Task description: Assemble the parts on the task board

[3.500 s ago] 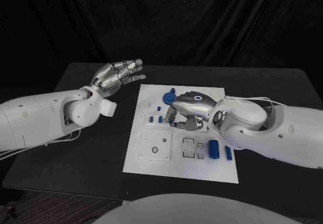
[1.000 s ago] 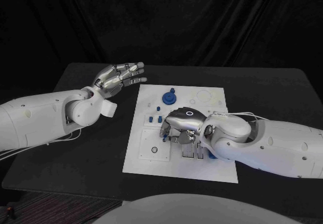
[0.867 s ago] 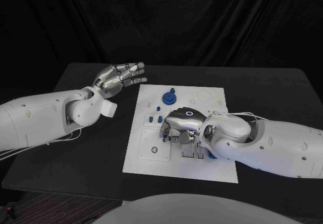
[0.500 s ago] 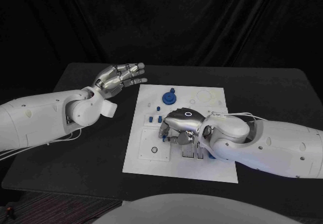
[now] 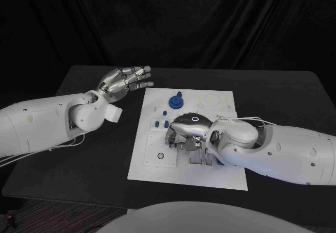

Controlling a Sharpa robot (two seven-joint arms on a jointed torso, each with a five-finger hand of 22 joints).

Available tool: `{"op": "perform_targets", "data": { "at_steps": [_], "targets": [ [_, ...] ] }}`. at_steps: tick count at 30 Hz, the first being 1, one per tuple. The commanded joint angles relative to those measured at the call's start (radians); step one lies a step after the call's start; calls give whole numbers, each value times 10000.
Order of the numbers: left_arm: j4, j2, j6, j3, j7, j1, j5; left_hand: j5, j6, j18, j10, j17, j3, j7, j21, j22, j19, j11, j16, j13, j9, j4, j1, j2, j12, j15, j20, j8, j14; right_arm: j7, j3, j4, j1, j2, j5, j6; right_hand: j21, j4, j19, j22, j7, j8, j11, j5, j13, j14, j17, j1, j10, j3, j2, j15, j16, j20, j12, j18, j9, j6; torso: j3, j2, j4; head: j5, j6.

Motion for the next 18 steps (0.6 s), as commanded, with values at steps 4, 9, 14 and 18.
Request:
{"op": "perform_targets", "data": {
  "at_steps": [4, 9, 14, 18],
  "targets": [
    [26, -2, 144, 10, 42, -16, 66, 33, -10, -189, -58, -3, 29, 58, -6, -13, 48, 44, 53, -6, -17, -21, 110, -2, -68, -15, -2, 47, -58, -145, 3, -1, -42, 12, -52, 242, -53, -47, 14, 1972, 13, 1, 24, 52, 10, 74, -30, -60, 57, -14, -23, -70, -20, -35, -18, -44, -9, 15, -9, -5, -4, 14, -1],
    [7, 16, 155, 10, 26, -16, 66, 37, -12, -191, -59, -2, 39, 59, -7, -17, 48, 46, 56, -6, -18, -30, 118, 2, -67, -12, -2, 48, -58, -131, 3, -4, -46, 4, -52, 349, -81, -50, -4, 1963, 27, -57, 53, 37, -7, 58, -65, -77, -23, -12, -36, -47, -41, -22, -96, -39, -36, -54, -6, -3, 0, 4, -1],
    [-11, 37, 170, 10, 13, -17, 66, 43, -17, -195, -63, -2, 61, 61, -10, -25, 48, 49, 61, -5, -19, -48, 135, 10, -69, -7, -2, 50, -59, -95, 3, -12, -47, -10, -52, 486, -175, -15, -66, 1935, -22, -404, 144, -119, -36, 1, -167, -165, -388, -25, -168, 29, -99, 37, -314, -21, -187, -630, 1, -2, 2, -10, -1],
    [-28, 46, 182, 10, -1, -19, 66, 43, -17, -195, -63, -2, 61, 61, -10, -25, 48, 49, 61, -5, -19, -48, 135, 10, -69, -7, -2, 50, -59, -64, 3, -18, -47, -26, -52, 660, -224, 80, -102, 1920, -165, -577, 221, -257, -39, -35, -225, -295, -715, -52, -271, 51, -128, 70, -454, -9, -278, -1015, 2, -3, -12, 19, -1]
  ]
}}
